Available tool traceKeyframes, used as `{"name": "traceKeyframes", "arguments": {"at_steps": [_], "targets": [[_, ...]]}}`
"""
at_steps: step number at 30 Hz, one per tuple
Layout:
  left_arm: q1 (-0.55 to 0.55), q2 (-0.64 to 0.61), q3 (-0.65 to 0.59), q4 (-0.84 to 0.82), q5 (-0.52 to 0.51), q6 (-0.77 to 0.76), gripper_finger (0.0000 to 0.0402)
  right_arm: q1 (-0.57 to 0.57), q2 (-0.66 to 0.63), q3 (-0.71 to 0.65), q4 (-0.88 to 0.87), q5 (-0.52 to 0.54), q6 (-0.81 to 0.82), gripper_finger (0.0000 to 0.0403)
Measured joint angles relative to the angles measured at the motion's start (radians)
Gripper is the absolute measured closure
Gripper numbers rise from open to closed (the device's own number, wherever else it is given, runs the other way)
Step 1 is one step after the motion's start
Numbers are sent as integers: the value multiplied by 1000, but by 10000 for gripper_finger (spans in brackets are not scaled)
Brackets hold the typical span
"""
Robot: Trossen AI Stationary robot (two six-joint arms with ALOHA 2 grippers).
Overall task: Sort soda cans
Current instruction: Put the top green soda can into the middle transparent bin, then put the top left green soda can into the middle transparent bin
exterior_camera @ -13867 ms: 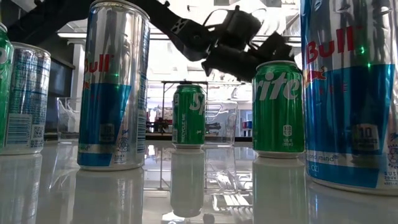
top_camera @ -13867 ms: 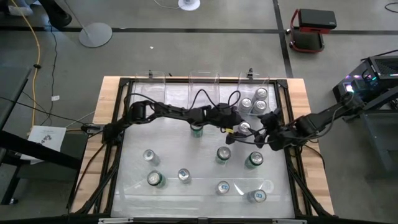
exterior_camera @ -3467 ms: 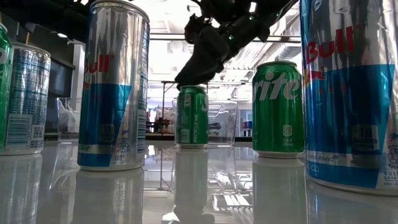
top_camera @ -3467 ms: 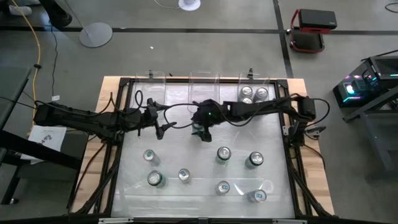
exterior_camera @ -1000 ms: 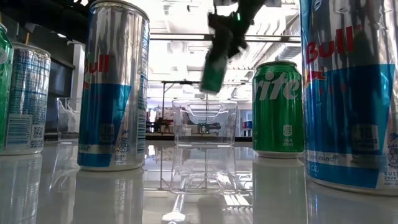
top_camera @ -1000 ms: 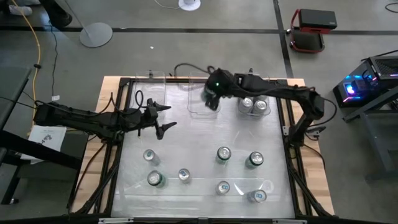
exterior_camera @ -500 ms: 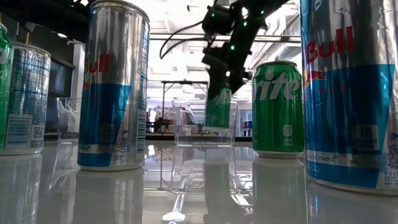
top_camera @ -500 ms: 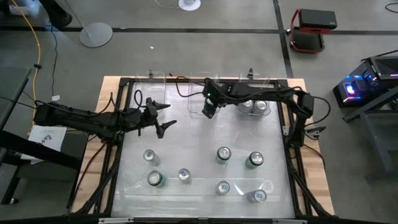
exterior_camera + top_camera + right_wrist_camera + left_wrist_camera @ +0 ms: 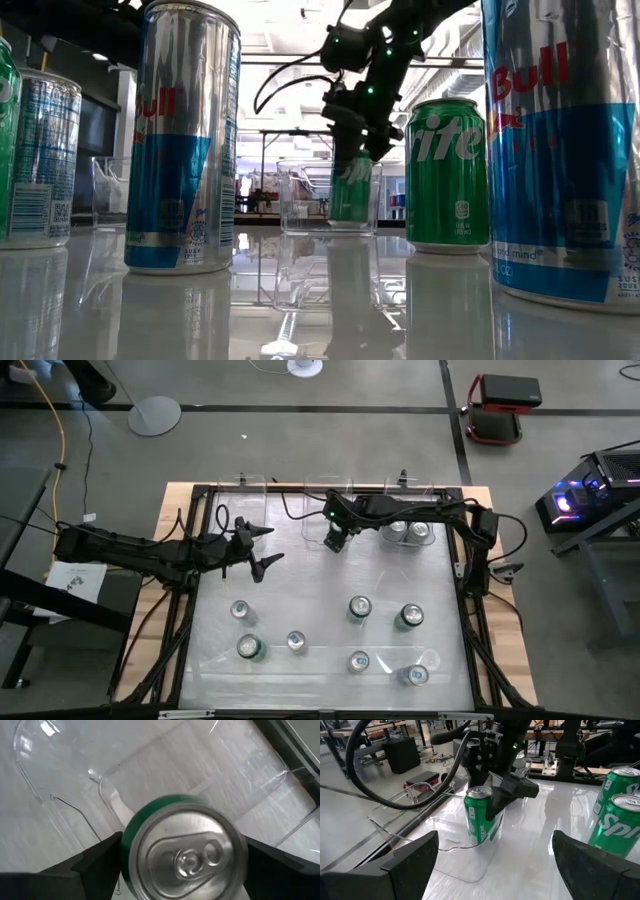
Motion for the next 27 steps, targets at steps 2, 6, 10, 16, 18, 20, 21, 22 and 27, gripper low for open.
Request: {"name": "traceKeyframes", "arguments": {"at_steps": [2,6,10,16,18,20,21,22,27], "targets": [[0,0,0,0,-3,0,35,0,0,0,2,-1,0,65],[0,0,0,-2,-4,1,35,0,-1,0,-1,-25,-7,62],[0,0,0,-2,-4,1,35,-1,-1,26,-52,-37,-19,61],[0,0,0,-2,-4,0,35,0,-2,132,-181,-37,-40,60],[0,0,0,-3,-4,0,35,3,-3,163,-199,-37,-71,60],[0,0,0,-4,-4,0,35,9,-3,192,-238,-37,-87,60],[0,0,0,-6,-4,0,35,13,-3,208,-253,-37,-87,60],[0,0,0,-9,-4,0,35,18,-3,224,-264,-37,-87,59],[-1,0,0,-16,-4,-5,35,85,-19,265,-345,-67,-183,59]]}}
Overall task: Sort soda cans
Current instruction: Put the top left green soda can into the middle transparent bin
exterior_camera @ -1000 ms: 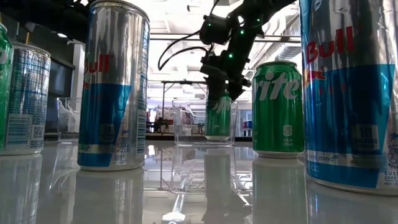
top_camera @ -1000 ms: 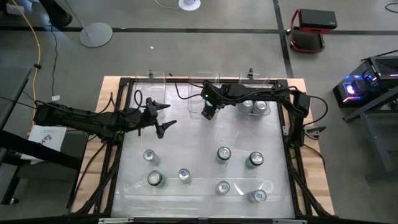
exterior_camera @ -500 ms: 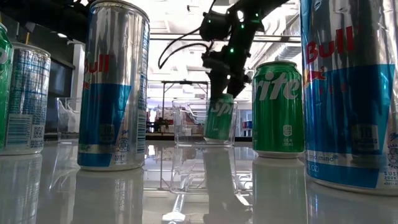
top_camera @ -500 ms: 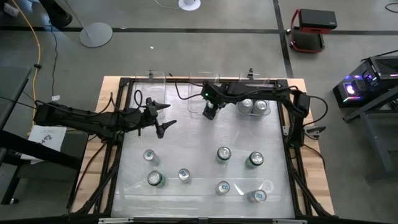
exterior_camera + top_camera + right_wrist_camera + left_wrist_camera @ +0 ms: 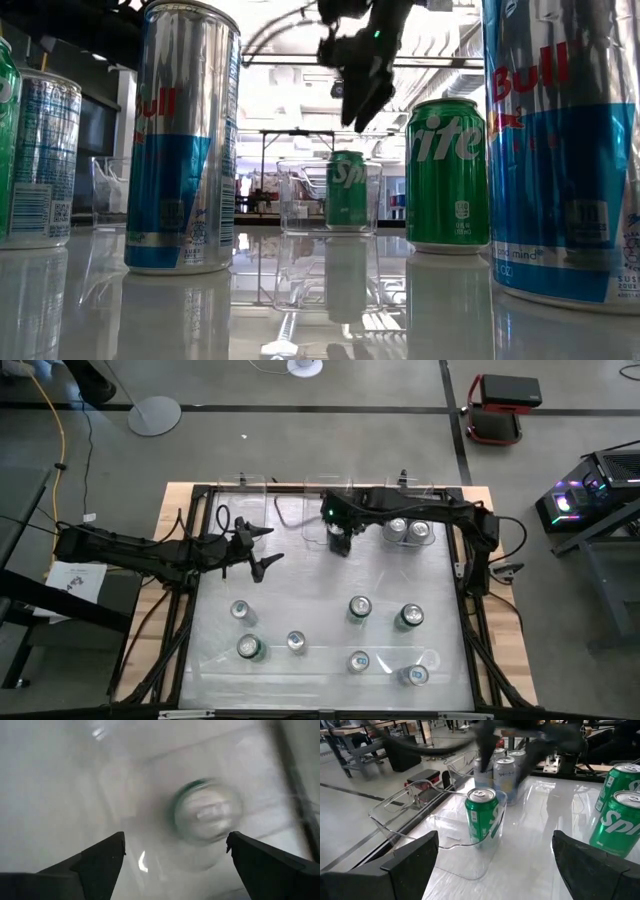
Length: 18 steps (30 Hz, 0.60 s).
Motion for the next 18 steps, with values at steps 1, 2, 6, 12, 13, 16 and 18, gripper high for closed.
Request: {"name": "traceKeyframes", "arguments": {"at_steps": [1,2,6,12,13,16,18], "targets": [[0,0,0,-4,0,-4,35,25,-8,-2,-24,-32,-39,59],[-1,0,0,-9,0,-6,35,55,-24,-6,-49,-81,-72,59],[-1,0,1,-32,0,-27,35,190,-77,-35,-104,-222,-123,59],[-1,0,1,-31,0,-38,35,377,-107,-76,-72,-151,66,59],[-1,0,1,-31,0,-38,35,402,-106,-87,-69,-131,98,59],[-1,0,1,-22,0,-32,35,447,-106,-134,-23,-98,174,59],[-1,0,1,-13,0,-28,35,460,-106,-170,-8,-91,215,59]]}}
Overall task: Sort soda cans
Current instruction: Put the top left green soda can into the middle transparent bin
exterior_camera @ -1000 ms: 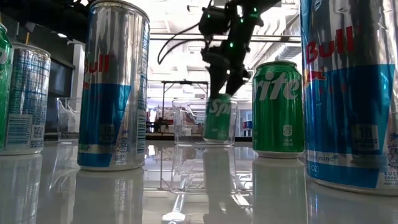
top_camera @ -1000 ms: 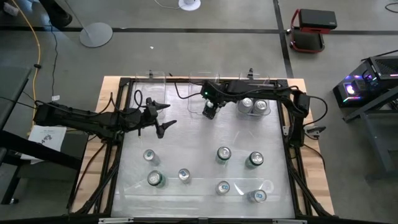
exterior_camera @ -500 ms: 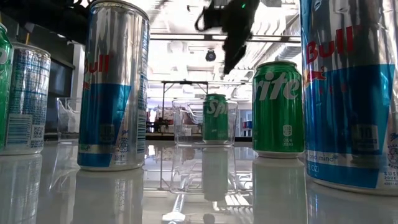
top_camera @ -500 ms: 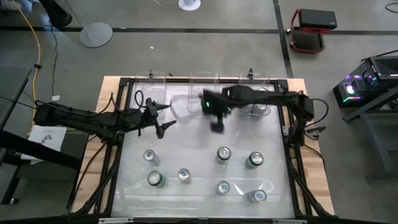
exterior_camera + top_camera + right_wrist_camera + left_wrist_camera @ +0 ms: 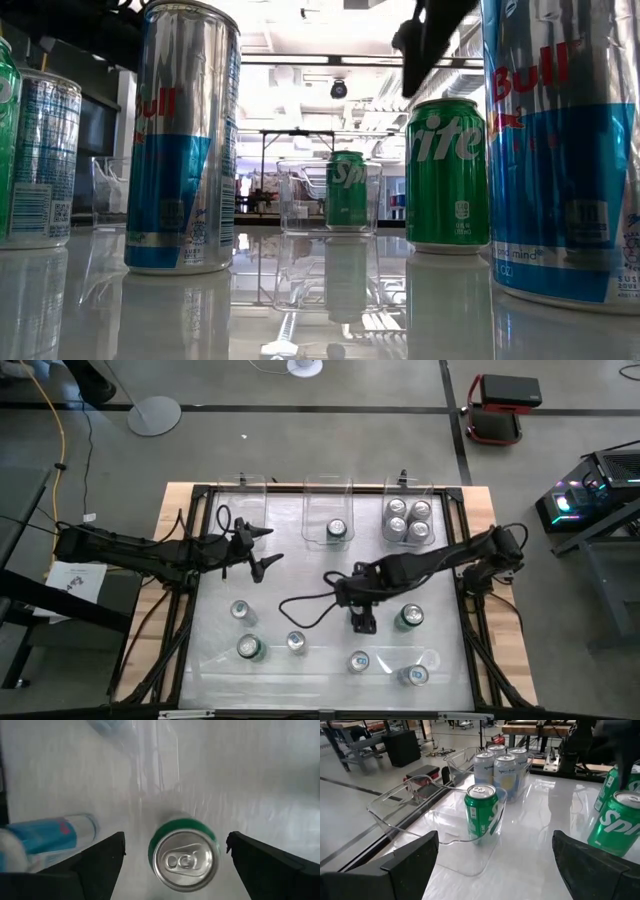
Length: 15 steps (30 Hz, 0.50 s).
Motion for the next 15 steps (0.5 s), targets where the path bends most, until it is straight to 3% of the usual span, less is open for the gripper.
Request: {"name": "traceKeyframes", "arguments": {"at_steps": [15], "targets": [[0,0,0,4,0,22,35,-8,1,-222,134,-10,37,59]]}}
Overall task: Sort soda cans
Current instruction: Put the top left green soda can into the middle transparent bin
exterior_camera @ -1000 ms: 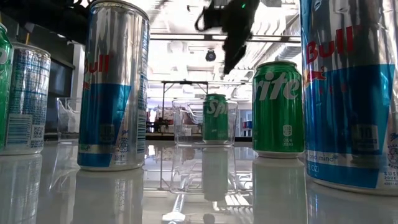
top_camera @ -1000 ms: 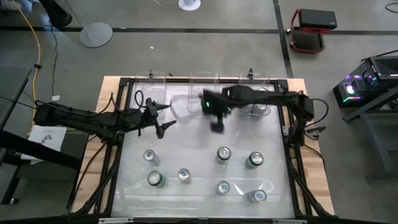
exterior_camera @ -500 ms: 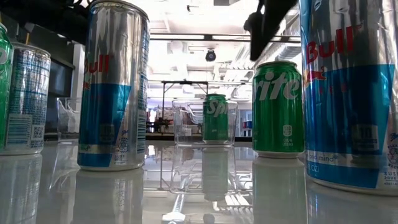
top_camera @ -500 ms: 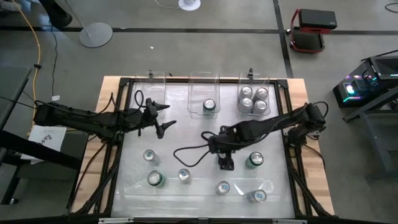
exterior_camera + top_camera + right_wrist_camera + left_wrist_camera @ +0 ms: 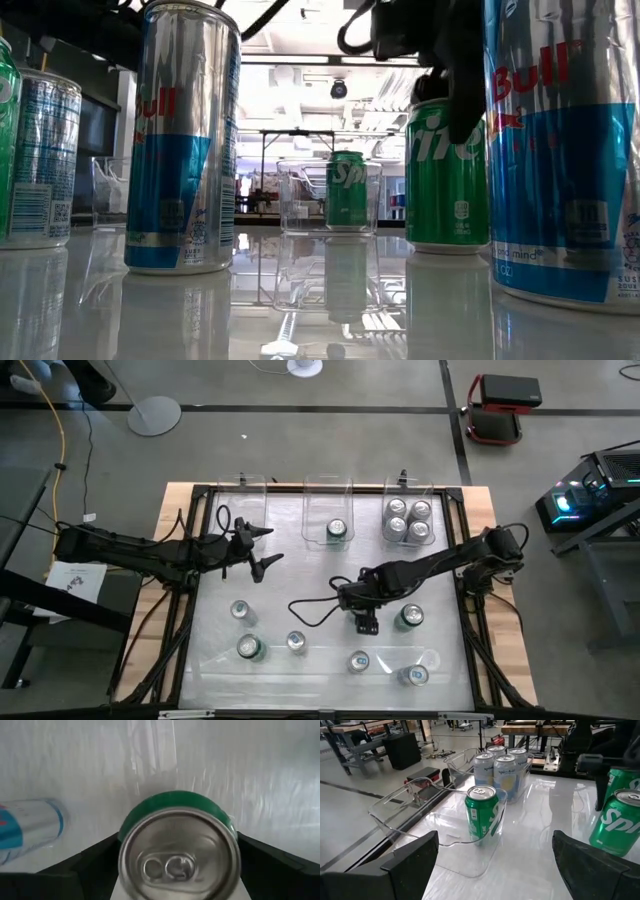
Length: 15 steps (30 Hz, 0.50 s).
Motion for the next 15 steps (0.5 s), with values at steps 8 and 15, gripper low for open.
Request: {"name": "traceKeyframes", "arguments": {"at_steps": [8,15], "targets": [[0,0,0,1,0,-5,35,0,0,-27,87,17,4,100],[0,0,0,24,0,-5,35,-7,4,31,28,39,-3,118]]}}
